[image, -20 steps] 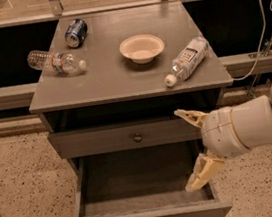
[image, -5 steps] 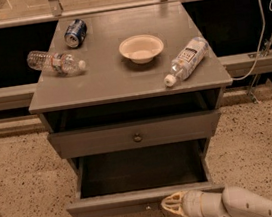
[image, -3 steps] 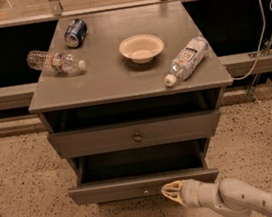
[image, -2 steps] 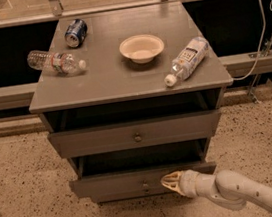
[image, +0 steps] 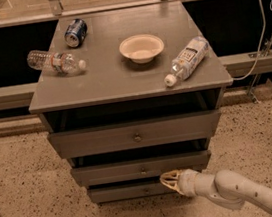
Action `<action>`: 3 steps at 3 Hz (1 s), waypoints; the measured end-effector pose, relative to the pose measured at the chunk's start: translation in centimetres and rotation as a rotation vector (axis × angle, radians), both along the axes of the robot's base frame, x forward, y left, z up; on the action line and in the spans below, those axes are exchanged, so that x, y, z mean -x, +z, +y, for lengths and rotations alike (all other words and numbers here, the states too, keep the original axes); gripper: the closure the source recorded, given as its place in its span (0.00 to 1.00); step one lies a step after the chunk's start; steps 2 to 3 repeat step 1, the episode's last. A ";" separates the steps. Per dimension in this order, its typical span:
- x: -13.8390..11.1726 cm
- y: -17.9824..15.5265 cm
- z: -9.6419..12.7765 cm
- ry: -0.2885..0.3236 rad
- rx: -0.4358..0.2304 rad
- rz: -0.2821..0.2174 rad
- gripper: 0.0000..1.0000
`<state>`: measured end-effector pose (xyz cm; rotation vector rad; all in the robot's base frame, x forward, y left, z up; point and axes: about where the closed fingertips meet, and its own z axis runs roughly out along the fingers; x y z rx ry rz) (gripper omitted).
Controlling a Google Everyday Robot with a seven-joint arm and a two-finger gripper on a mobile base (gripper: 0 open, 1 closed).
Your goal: Close middle drawer
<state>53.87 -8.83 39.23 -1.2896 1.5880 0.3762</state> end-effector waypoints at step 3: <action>2.1 0.5 0.4 0.055 -0.019 -0.049 1.00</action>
Offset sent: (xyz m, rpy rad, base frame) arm 0.0000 0.0000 0.0000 0.0000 0.0000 0.0000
